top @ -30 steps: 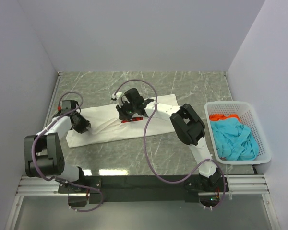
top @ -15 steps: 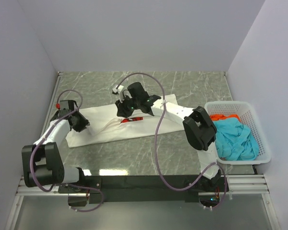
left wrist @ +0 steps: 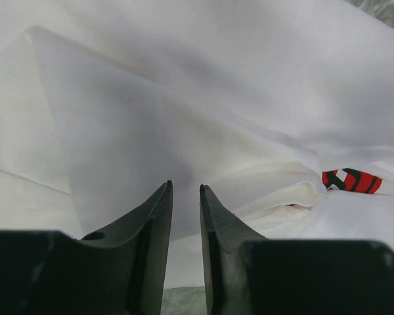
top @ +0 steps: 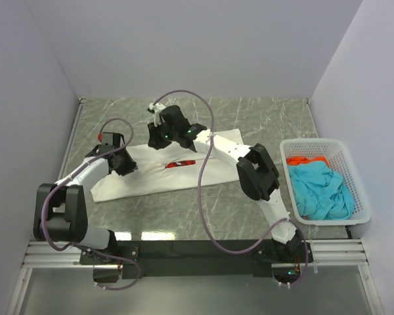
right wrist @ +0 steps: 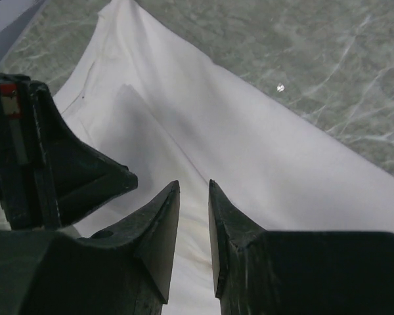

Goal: Fold and stack the t-shirts
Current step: Fold the tshirt

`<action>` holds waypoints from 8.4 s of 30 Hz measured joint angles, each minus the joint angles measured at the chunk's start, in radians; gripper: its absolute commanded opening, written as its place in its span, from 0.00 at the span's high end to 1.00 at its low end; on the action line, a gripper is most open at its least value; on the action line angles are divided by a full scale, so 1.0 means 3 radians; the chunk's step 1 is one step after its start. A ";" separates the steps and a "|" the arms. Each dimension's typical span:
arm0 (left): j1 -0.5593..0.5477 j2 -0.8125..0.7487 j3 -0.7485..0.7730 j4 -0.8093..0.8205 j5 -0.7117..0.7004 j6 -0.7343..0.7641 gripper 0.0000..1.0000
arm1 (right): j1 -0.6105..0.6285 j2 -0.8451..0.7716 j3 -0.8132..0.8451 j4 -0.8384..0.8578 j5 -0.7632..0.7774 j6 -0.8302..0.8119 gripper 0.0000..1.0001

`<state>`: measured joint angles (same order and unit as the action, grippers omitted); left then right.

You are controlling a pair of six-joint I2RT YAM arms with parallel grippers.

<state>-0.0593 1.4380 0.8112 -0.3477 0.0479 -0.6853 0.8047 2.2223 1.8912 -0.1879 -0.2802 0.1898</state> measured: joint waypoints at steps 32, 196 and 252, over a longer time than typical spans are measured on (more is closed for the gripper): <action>-0.0028 -0.0603 -0.0753 -0.0038 -0.0421 -0.0759 0.73 | 0.0184 -0.0080 -0.1245 0.0587 0.0122 0.0287 0.69; -0.2598 -0.0835 -0.0764 -0.1495 -0.0571 -0.2108 0.38 | -0.0175 -0.2290 -0.3394 -0.0809 0.0581 0.1127 0.49; -0.3590 -0.0490 -0.0478 -0.1321 0.0113 -0.2143 0.99 | -0.0051 -0.2401 -0.3585 -0.1803 0.0523 0.1052 1.00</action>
<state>-1.1362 1.2911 0.6678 -0.7441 0.0818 -1.3281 0.7895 1.5021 0.8158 -0.7288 -0.1234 0.5053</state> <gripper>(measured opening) 0.031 0.018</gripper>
